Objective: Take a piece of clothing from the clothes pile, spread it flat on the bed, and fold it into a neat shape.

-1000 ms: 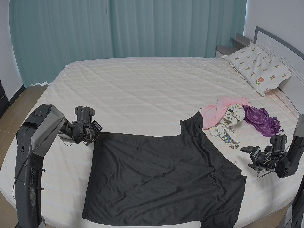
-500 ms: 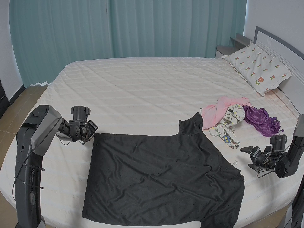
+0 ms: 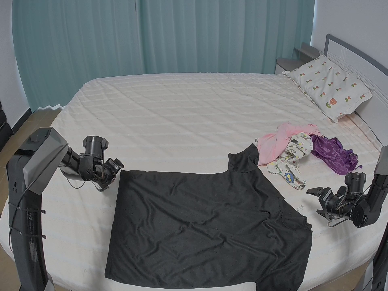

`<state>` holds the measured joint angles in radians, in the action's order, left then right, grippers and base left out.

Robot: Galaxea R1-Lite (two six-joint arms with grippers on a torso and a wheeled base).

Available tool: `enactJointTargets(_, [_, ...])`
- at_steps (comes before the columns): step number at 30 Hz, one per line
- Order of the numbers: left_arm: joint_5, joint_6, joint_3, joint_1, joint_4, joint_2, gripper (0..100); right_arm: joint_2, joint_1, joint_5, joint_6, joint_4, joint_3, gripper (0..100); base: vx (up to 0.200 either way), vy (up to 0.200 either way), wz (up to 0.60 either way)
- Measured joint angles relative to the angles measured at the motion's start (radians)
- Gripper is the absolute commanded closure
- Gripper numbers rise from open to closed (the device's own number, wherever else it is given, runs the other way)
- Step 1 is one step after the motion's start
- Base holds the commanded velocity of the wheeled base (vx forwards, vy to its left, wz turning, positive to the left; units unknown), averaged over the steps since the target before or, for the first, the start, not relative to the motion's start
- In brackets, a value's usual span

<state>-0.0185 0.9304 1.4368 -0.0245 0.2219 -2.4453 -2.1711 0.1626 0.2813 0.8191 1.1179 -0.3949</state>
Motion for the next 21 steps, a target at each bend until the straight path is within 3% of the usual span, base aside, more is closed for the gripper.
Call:
enactJointTargets(11, [0.108, 0.057, -0.480, -0.010, 0.130, 0.227, 0, 0.005, 0.000, 0.000, -0.001, 0.001, 0.006, 0, -0.182, 0.000, 0.00])
enactJointTargets(21, [0.153, 0.074, -0.894, -0.066, 0.398, 0.380, 0, 0.010, 0.000, -0.001, -0.001, 0.001, 0.014, 0, -0.200, 0.000, 0.00])
